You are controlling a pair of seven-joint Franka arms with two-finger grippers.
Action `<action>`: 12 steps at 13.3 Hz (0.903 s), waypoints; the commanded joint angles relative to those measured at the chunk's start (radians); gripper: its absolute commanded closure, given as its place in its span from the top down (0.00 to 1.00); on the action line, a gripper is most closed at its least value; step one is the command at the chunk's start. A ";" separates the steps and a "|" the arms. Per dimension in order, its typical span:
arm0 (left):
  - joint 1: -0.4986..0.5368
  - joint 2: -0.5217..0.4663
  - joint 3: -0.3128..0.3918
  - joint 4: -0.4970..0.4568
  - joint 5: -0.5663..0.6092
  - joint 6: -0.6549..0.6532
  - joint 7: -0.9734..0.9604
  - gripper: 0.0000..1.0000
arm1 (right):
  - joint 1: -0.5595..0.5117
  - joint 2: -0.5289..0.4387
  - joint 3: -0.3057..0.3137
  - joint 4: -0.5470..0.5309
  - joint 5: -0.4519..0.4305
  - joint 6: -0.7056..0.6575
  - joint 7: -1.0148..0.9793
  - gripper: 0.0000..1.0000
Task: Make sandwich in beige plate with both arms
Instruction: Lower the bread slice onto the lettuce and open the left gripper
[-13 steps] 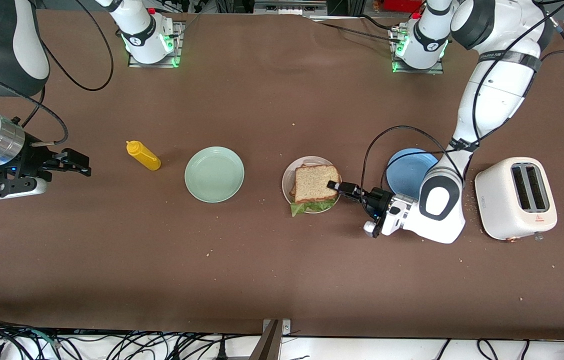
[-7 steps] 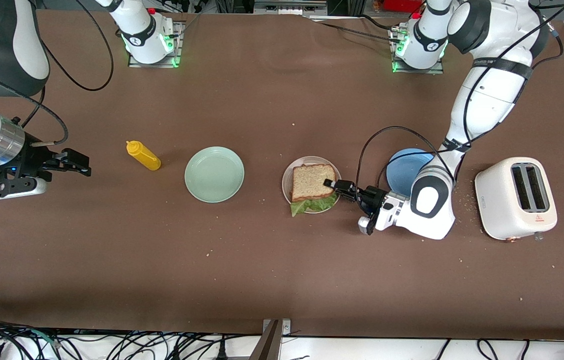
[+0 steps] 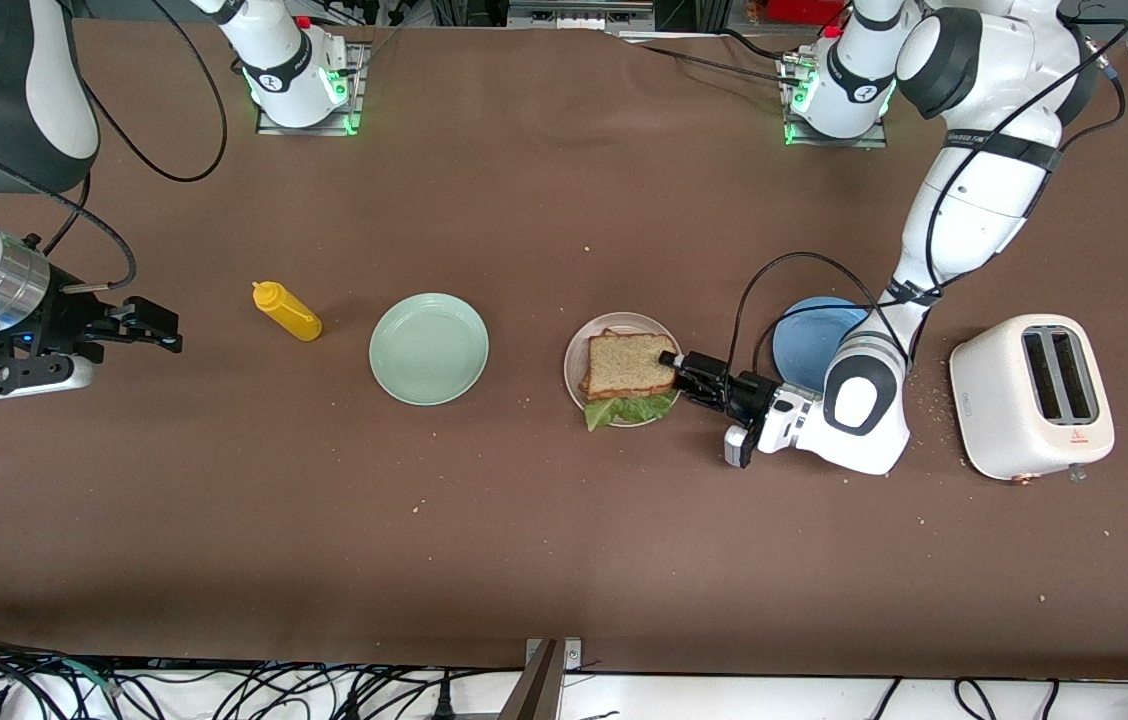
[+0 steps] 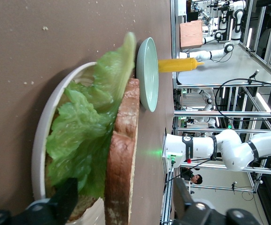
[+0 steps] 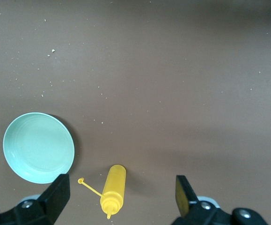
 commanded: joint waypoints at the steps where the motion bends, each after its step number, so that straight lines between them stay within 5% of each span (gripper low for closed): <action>1: 0.004 -0.032 0.035 -0.017 -0.015 0.003 0.037 1.00 | -0.013 -0.012 0.016 -0.015 -0.014 0.005 0.013 1.00; 9: 0.005 -0.335 0.042 0.000 0.190 -0.142 -0.312 1.00 | -0.013 -0.012 0.016 -0.014 -0.014 0.002 0.013 1.00; 12: -0.008 -0.486 0.047 0.027 0.406 -0.199 -0.482 1.00 | -0.013 -0.012 0.016 -0.015 -0.014 0.002 0.013 1.00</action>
